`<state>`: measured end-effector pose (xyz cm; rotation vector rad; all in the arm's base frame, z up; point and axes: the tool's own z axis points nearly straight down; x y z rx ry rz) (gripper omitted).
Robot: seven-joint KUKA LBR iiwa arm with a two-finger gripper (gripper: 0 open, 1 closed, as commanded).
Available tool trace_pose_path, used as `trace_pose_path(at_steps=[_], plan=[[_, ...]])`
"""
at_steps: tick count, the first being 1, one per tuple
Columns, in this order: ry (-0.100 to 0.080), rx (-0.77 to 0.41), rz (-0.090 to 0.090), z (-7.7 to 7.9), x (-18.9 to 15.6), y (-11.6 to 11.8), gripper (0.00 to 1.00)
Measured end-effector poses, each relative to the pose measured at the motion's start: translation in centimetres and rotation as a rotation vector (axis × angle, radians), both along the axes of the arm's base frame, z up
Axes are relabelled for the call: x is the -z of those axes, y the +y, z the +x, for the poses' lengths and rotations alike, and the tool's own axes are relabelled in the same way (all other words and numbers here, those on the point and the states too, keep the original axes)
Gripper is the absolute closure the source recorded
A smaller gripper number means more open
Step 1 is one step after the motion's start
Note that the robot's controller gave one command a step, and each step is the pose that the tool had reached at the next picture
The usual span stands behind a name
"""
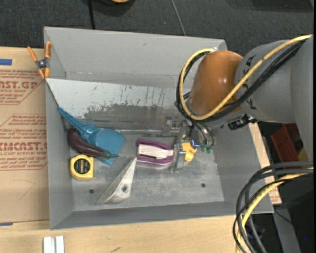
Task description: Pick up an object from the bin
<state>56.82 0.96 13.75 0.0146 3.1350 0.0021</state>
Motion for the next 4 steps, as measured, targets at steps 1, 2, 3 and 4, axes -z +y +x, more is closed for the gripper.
trace_pose_path(at_steps=[1,2,3,4], plan=[[0.006,0.061,0.0,-0.75,6.67,1.5,0.0],[0.0,0.103,0.003,-1.28,6.81,1.35,1.0],[-0.001,0.106,0.003,-1.31,6.81,1.28,1.0],[0.001,0.106,0.003,-1.37,6.61,1.29,1.0]])
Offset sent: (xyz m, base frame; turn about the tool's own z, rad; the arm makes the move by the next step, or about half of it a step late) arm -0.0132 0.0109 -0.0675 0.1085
